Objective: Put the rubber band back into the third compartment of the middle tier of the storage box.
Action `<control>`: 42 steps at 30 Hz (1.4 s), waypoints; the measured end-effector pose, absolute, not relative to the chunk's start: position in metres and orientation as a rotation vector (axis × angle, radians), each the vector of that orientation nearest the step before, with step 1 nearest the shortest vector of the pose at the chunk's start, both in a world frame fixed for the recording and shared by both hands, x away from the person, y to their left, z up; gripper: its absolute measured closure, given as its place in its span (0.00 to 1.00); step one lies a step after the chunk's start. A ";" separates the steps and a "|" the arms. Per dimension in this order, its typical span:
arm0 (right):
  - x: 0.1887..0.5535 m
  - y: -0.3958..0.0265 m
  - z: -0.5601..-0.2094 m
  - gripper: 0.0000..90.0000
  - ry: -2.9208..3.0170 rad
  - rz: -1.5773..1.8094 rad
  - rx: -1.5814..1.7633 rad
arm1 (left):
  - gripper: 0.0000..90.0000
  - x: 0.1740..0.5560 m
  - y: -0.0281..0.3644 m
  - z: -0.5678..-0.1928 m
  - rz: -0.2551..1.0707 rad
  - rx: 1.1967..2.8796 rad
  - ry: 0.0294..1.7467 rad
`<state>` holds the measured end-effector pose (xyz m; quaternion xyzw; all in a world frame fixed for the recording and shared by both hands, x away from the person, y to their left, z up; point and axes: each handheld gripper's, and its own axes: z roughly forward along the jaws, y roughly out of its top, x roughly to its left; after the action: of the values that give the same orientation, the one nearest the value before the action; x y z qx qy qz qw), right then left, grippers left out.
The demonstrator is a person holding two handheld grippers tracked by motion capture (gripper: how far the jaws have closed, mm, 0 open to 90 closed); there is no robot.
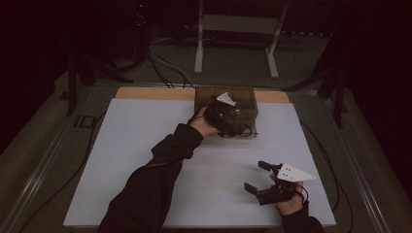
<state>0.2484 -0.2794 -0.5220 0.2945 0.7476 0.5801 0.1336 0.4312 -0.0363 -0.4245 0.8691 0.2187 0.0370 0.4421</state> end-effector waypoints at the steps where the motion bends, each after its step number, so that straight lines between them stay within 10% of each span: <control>1: 0.249 -0.279 -0.522 0.00 2.168 1.683 0.856 | 0.00 0.430 -0.034 -0.423 0.079 2.154 0.533; 42: 0.250 -0.275 -0.523 0.00 2.181 1.669 0.853 | 0.00 0.386 0.085 -0.416 0.145 2.084 0.532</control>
<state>0.2503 -0.2748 -0.5225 0.2940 0.7517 0.5752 0.1328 0.3860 0.0847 -0.4158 0.8516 0.2173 0.0592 0.4734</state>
